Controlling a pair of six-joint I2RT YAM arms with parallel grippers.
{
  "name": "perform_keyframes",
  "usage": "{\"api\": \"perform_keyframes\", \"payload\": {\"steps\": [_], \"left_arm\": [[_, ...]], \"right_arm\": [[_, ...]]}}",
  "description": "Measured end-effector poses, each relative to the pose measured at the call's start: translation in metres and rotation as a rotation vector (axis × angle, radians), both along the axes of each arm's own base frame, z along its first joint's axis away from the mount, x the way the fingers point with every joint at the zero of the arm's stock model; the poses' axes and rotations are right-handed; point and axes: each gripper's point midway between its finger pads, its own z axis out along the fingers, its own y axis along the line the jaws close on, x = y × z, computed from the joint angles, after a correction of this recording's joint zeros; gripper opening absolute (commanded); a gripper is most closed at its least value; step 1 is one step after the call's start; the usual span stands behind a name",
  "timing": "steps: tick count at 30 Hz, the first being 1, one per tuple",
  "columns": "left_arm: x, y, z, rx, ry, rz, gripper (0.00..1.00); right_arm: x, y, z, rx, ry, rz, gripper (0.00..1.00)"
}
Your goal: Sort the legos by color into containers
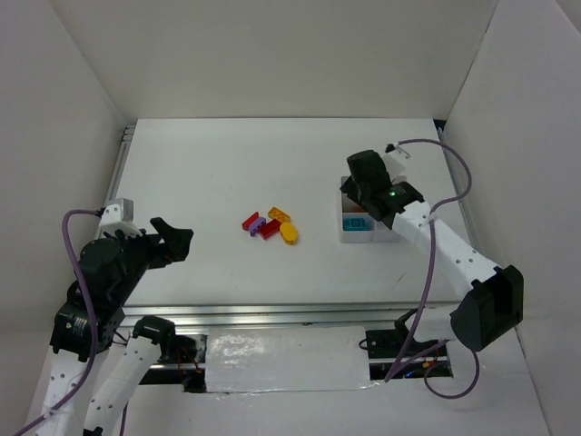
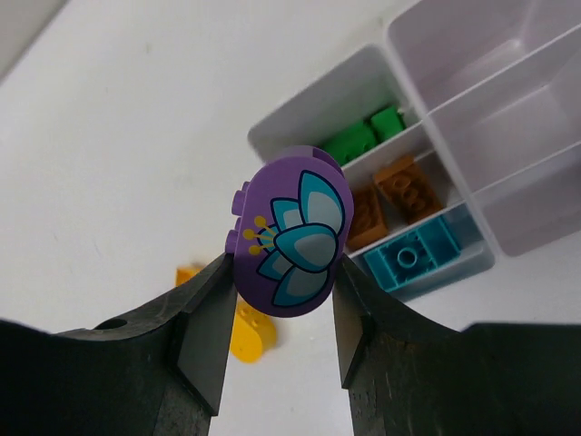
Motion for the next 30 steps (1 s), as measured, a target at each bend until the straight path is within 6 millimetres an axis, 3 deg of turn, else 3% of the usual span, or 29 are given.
{"api": "perform_keyframes", "payload": {"steps": [4, 9, 18, 24, 30], "left_arm": [[0.0, 0.0, 0.0, 0.0, -0.001, 0.0, 0.99], [-0.002, 0.0, 0.002, -0.003, -0.013, -0.002, 0.99], [-0.003, -0.001, 0.005, 0.008, -0.029, -0.019, 1.0], [-0.004, -0.003, 0.005, 0.008, -0.029, -0.028, 1.0], [-0.004, -0.004, 0.005, 0.007, -0.03, -0.034, 0.99]], "right_arm": [[0.017, -0.036, 0.011, 0.057, -0.033, -0.146, 0.0], [0.025, -0.064, 0.011, 0.107, -0.053, -0.276, 0.0], [0.022, -0.104, -0.012, 0.184, -0.055, -0.464, 0.0], [0.033, -0.119, -0.006, 0.219, -0.101, -0.513, 0.0], [0.039, -0.118, -0.022, 0.214, -0.066, -0.524, 0.03]]}}
